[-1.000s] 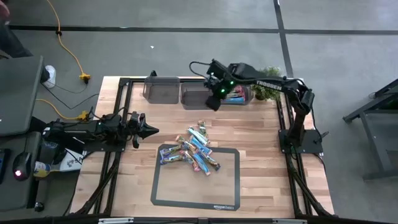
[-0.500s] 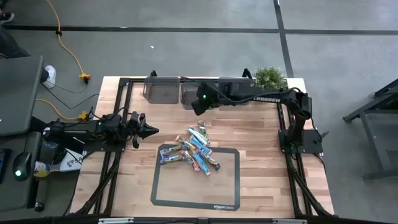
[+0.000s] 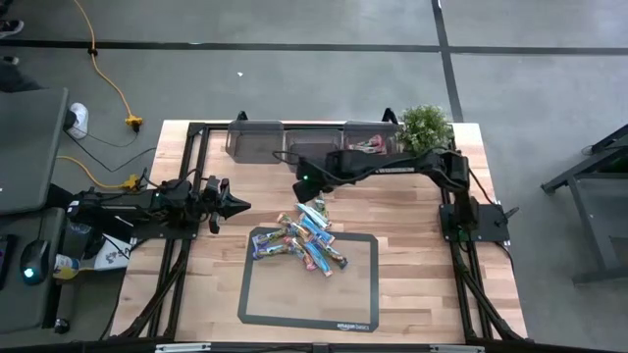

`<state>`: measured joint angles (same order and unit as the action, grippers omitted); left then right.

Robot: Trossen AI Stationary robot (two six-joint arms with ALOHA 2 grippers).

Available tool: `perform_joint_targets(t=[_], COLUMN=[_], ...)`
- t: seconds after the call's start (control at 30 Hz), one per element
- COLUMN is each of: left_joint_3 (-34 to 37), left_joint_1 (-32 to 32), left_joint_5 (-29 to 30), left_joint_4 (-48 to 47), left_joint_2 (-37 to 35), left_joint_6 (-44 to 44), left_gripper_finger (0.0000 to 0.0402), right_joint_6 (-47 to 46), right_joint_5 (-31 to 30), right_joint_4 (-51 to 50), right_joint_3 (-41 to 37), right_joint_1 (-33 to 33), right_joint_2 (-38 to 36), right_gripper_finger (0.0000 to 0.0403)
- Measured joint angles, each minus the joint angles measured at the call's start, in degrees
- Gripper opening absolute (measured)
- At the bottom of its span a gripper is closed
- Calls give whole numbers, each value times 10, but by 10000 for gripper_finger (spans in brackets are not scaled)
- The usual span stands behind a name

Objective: Pick and place Granola Bars by type
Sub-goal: Put the yellow granola bar into the center black bin

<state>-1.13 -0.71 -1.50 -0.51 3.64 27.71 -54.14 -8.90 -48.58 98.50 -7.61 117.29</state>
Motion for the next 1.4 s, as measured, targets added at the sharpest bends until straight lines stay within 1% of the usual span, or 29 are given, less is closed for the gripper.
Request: perform_joint_targets(t=[0.1, 0.27, 0.6, 0.77, 0.9, 1.0, 1.13, 1.27, 1.4], left_joint_3=[0, 0, 0, 0, 0, 0, 0, 0, 0], left_joint_1=[0, 0, 0, 0, 0, 0, 0, 0, 0], left_joint_5=[0, 0, 0, 1, -1, -3, -5, -6, -7], left_joint_4=[0, 0, 0, 0, 0, 0, 1, 1, 1], left_joint_2=[0, 0, 0, 0, 0, 0, 0, 0, 0], left_joint_6=[14, 15, 16, 16, 16, 16, 16, 16, 16], left_gripper_finger=[1, 1, 1, 1, 1, 1, 1, 1, 1], right_joint_6=[-2, -9, -11, -7, 16, 36, 41, 25, 12], right_joint_5=[34, 63, 77, 80, 79, 88, 91, 71, 58], right_joint_4=[0, -1, -20, -14, 1, 17, 22, 8, 0], right_joint_3=[0, 0, 0, 0, 0, 0, 0, 0, 0], right_joint_1=[-7, -11, -6, -6, -6, -6, -6, -6, -7], right_joint_2=[21, 45, 65, 70, 70, 70, 70, 70, 70], right_gripper_finger=[183, 183, 183, 183, 185, 198, 228, 252, 259])
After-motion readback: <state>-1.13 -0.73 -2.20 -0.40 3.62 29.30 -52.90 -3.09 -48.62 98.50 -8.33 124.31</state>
